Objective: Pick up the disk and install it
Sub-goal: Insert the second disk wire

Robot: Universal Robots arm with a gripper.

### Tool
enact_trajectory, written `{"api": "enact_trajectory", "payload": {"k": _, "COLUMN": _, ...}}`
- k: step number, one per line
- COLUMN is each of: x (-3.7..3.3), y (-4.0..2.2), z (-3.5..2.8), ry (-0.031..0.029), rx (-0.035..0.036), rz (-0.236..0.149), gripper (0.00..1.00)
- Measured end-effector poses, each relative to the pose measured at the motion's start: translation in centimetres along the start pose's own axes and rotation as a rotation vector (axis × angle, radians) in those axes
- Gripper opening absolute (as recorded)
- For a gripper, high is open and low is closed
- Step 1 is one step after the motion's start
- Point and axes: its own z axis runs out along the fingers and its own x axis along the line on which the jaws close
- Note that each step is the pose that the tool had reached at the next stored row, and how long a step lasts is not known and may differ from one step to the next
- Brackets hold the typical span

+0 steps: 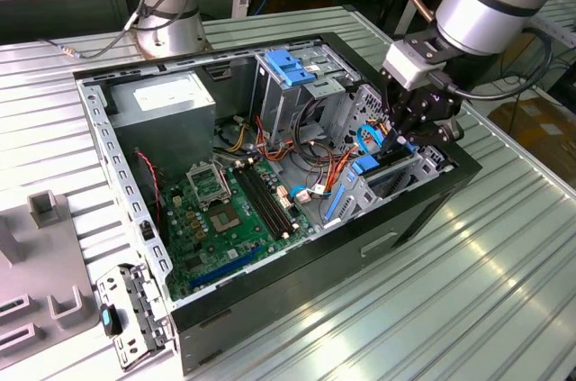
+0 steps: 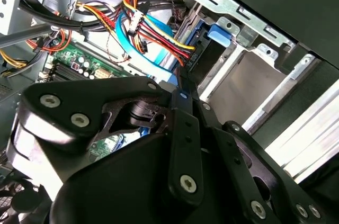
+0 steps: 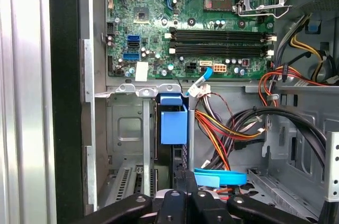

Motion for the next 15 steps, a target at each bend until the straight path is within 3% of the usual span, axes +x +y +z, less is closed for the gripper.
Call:
{"api": "enact_trajectory", "payload": {"k": 9, "x": 0.02, "y": -0.05, "z": 0.21, "ry": -0.0005, "rx": 0.0001, "rz": 0.0, "gripper": 0.11}}
{"api": "enact_trajectory", "payload": {"k": 13, "x": -0.06, "y": -0.1, "z": -0.77, "ry": -0.001, "rx": -0.0001, "rz": 0.0, "gripper": 0.11}}
{"api": "enact_trajectory", "payload": {"k": 15, "x": -0.05, "y": -0.1, "z": -0.77, "ry": -0.0015, "rx": -0.0001, "rz": 0.0, "gripper": 0.11}}
